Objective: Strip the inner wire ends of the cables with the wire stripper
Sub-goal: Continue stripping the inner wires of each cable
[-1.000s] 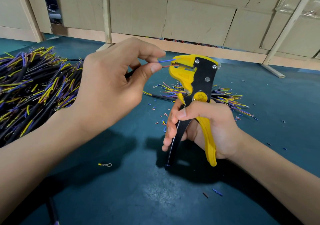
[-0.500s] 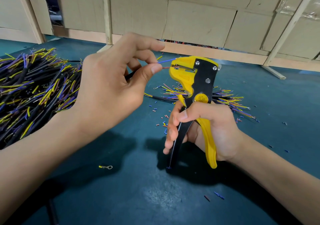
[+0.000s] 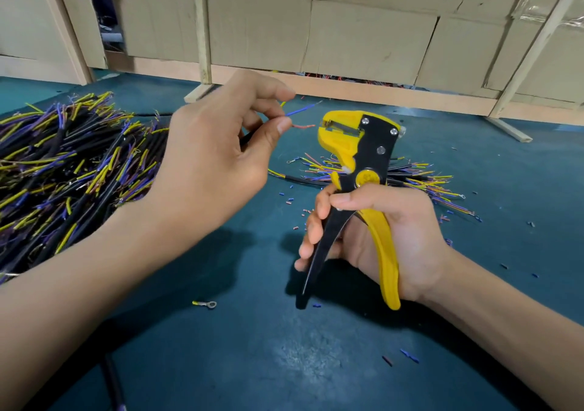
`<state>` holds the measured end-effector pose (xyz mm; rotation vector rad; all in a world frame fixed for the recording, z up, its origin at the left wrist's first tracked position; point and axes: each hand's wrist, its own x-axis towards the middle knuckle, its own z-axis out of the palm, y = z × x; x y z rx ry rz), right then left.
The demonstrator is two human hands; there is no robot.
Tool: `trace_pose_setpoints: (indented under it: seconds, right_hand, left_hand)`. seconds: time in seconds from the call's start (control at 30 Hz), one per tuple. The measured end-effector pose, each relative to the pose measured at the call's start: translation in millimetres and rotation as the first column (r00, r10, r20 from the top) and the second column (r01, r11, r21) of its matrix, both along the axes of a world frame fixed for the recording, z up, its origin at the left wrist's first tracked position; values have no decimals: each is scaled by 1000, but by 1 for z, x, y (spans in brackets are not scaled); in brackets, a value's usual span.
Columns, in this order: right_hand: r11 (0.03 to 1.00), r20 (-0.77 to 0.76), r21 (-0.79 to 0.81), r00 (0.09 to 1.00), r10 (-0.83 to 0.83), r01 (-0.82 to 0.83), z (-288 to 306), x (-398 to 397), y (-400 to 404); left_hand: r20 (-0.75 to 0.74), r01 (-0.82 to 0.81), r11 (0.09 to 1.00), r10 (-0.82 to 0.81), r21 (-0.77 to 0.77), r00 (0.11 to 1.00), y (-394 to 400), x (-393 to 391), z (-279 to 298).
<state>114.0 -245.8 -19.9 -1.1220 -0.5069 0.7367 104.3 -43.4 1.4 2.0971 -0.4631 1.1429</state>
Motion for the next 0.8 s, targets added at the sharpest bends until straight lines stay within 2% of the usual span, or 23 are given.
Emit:
trace_pose_setpoints:
  seconds: [0.13, 0.23, 0.27, 0.3, 0.37, 0.43, 0.47, 0.5, 0.53, 0.57, 0.63, 0.67, 0.7, 0.73, 0.8]
  right_hand:
    - [997, -27, 53, 999, -46, 48, 1, -3, 2]
    - [997, 1, 67, 999, -34, 34, 0, -4, 1]
    - [997, 13, 67, 1000, -23, 22, 0, -3, 1]
    - [998, 27, 69, 1000, -13, 11, 0, -3, 0]
    - [997, 51, 77, 999, -7, 3, -1, -4, -2]
    - [998, 67, 65, 998, 0, -4, -2, -3, -3]
    - [998, 64, 55, 998, 5, -9, -2, -3, -3]
    - [999, 63, 50, 998, 12, -15, -2, -3, -4]
    - [999, 65, 48, 998, 17, -20, -2, -3, -3]
    - [999, 64, 50, 998, 18, -21, -1, -4, -3]
    - [998, 43, 63, 999, 12, -15, -1, -5, -1]
    - [998, 31, 70, 1000, 5, -7, 0, -5, -1]
    - [998, 26, 69, 1000, -6, 5, -1, -5, 0]
    - [998, 26, 65, 1000, -14, 13, -1, -4, 1]
    - [998, 32, 59, 999, -24, 22, -1, -4, 2]
  left_hand:
    - [-135, -20, 994, 34, 104, 990, -2, 20, -3]
    - [-308, 93, 967, -15, 238, 951, -6, 43, 6]
    - [-326, 144, 938, -35, 316, 945, -11, 51, 10]
    - [-289, 169, 896, -48, 410, 956, -23, 54, 13]
    - [-221, 144, 859, -37, 491, 975, -40, 56, 14]
    - [-133, 88, 895, -33, 437, 991, -43, 57, 13]
    - [-196, 150, 847, -55, 510, 979, -44, 60, 10]
    - [-221, 221, 713, -94, 665, 971, -44, 63, 4]
    - [-258, 248, 650, -82, 718, 963, -43, 60, 7]
    - [-301, 253, 691, -55, 677, 952, -37, 65, 6]
    - [-318, 98, 660, 222, 745, 922, -18, 60, 6]
    - [-293, -62, 607, 467, 792, 834, -5, 60, 6]
    - [-320, -142, 543, 664, 827, 676, 10, 57, 7]
    - [-377, -194, 530, 773, 825, 509, 29, 53, 7]
    - [-437, -236, 499, 858, 834, 272, 57, 44, 6]
